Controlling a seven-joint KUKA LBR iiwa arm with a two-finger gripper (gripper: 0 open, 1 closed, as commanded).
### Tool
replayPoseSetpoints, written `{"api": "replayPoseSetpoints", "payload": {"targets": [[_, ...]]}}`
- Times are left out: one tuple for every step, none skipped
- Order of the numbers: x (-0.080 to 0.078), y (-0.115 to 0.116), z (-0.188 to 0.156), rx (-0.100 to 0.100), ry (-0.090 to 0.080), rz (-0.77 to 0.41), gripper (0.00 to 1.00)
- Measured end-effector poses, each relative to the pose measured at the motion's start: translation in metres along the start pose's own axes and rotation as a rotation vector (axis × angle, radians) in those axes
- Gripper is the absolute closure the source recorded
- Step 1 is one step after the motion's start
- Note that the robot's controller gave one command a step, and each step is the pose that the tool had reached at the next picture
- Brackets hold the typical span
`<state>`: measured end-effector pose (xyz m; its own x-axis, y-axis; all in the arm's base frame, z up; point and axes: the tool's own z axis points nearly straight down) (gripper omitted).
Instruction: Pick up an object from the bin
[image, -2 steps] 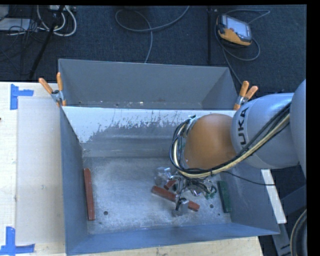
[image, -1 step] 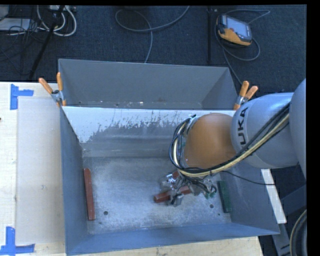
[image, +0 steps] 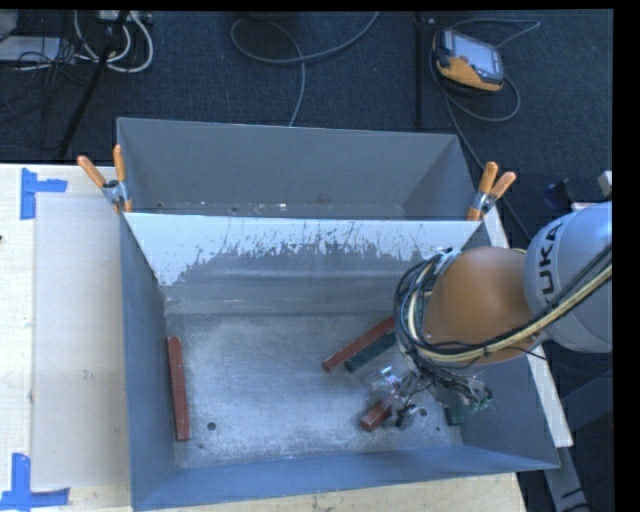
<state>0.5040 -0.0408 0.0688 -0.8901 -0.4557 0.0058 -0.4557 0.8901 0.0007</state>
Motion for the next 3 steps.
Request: {"api": "replayPoseSetpoints", "payload": {"targets": [[-0.002, 0.002, 0.0, -0.002, -0.003, 0.001, 0.0], [-0.002, 0.002, 0.0, -0.002, -0.003, 0.003, 1.0], [-0.016, -0.081, -0.145, 0.008, -0.014, 0.026, 1.0]]}}
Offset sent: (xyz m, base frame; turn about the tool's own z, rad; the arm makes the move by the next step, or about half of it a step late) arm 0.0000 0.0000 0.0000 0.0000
